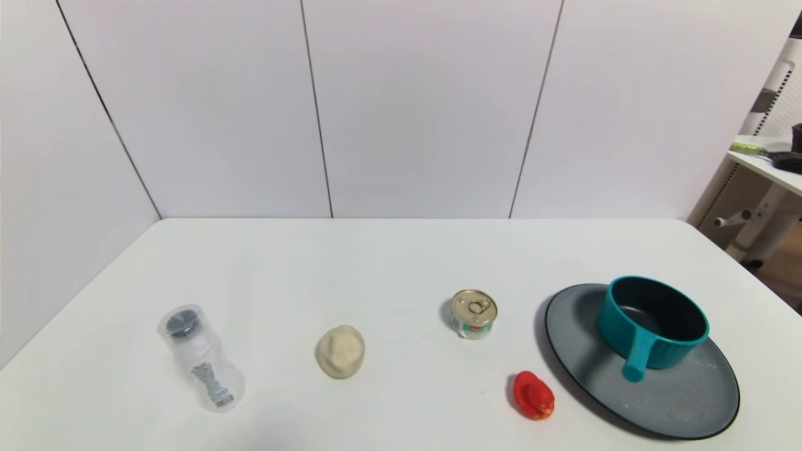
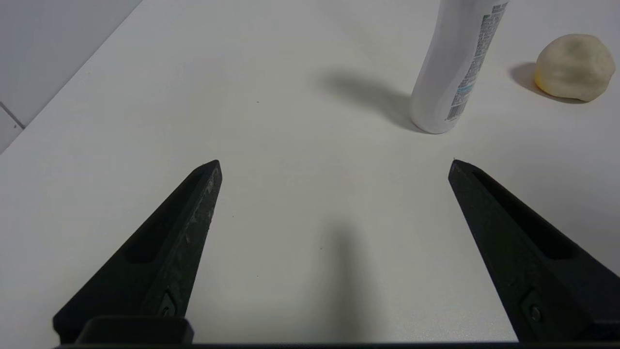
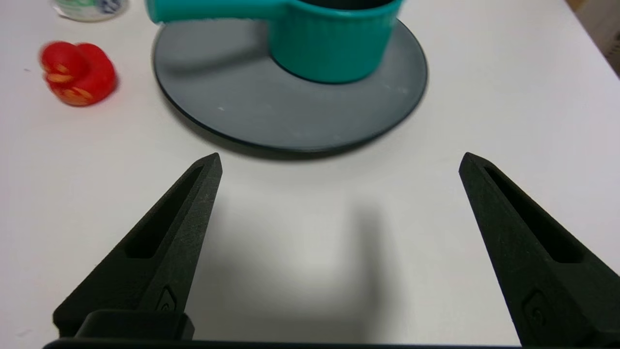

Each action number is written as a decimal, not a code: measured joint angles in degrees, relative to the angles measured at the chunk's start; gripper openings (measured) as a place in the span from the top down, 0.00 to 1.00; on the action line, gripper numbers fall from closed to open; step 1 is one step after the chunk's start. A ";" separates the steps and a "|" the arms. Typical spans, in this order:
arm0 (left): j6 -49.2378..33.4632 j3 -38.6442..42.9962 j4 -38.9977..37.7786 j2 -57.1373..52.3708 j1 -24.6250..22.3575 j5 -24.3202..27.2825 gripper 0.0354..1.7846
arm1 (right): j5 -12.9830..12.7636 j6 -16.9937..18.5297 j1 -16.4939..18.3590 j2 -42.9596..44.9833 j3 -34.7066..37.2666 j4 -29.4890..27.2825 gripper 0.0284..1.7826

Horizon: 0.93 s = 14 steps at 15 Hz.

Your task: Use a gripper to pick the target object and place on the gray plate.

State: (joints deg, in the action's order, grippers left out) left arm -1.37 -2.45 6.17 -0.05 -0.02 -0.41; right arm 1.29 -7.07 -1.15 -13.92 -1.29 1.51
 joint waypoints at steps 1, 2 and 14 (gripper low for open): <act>-0.01 0.00 0.00 0.00 0.00 0.00 0.06 | -0.35 0.13 0.35 3.56 0.35 -1.49 0.05; -0.01 0.00 0.00 0.00 0.00 0.00 0.06 | -0.56 0.38 0.63 7.06 0.59 -1.80 0.05; 0.00 0.00 -0.05 0.00 -0.02 0.00 0.06 | -1.24 3.60 1.33 14.03 1.29 -1.80 0.05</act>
State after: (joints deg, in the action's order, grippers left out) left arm -1.37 -2.45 6.12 -0.05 -0.05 -0.41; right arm 0.05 -3.47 0.18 0.11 0.00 -0.29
